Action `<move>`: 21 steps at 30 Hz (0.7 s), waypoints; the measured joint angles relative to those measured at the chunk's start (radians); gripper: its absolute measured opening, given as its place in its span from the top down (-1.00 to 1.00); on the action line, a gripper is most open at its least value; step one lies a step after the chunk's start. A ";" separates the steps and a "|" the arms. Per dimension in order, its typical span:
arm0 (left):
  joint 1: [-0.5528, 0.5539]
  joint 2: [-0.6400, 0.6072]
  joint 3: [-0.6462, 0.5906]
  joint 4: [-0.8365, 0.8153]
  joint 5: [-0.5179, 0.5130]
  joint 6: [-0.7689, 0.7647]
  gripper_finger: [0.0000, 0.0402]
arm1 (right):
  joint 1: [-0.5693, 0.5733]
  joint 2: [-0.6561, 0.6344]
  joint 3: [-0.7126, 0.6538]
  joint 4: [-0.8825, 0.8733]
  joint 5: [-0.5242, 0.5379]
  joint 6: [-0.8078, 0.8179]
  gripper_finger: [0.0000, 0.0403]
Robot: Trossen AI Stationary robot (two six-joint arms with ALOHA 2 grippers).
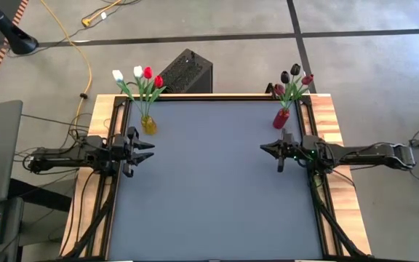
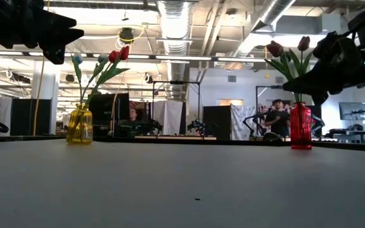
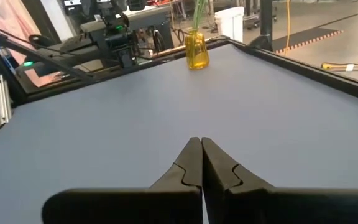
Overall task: Sort flowers into vase by color
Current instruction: Return to Home Position
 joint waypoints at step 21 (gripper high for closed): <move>0.000 0.000 0.000 0.000 0.028 -0.028 0.36 | -0.001 -0.143 -0.002 -0.201 -0.048 -0.074 0.84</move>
